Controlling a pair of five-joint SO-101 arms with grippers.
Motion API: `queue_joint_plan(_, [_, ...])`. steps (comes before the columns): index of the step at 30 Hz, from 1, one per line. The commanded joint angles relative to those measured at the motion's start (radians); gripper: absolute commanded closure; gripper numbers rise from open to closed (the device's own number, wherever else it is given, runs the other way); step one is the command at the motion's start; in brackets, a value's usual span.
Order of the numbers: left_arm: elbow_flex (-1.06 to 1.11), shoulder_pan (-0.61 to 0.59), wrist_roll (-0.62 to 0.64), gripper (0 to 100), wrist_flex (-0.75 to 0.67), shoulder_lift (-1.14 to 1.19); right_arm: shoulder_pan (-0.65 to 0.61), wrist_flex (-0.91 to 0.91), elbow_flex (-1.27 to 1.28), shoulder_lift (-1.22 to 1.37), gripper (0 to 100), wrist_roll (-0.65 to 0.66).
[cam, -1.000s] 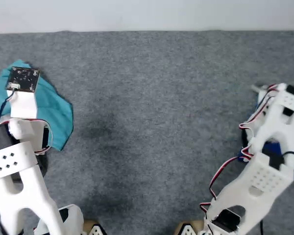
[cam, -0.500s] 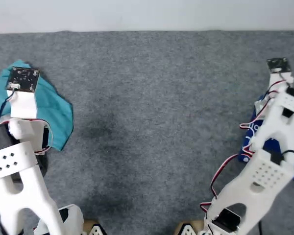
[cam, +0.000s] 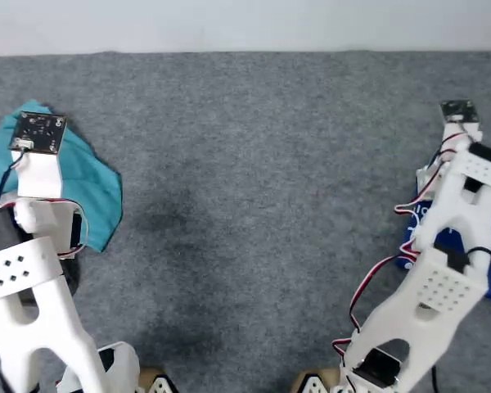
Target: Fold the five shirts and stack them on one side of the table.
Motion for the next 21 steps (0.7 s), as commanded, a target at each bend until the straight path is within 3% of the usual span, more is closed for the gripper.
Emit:
queue_joint_plan(1, [-0.008, 0.000, -0.008, 100, 0.009, -0.034, -0.015, 0.130, -0.035, -0.170, 99.0, -0.011])
queue_joint_plan(13, [-0.087, -0.006, -0.009, 99, 0.054, -0.028, -0.134, 0.601, -0.035, -0.372, 99.0, -0.012])
queue_joint_plan(16, [-0.099, -0.017, -0.052, 97, 0.052, -0.023, -0.127, 0.615, 0.008, -0.433, 99.0, -0.037])
queue_joint_plan(21, [-0.099, -0.021, -0.175, 85, 0.051, -0.023, -0.110, 0.615, 0.149, -0.573, 99.0, -0.127])
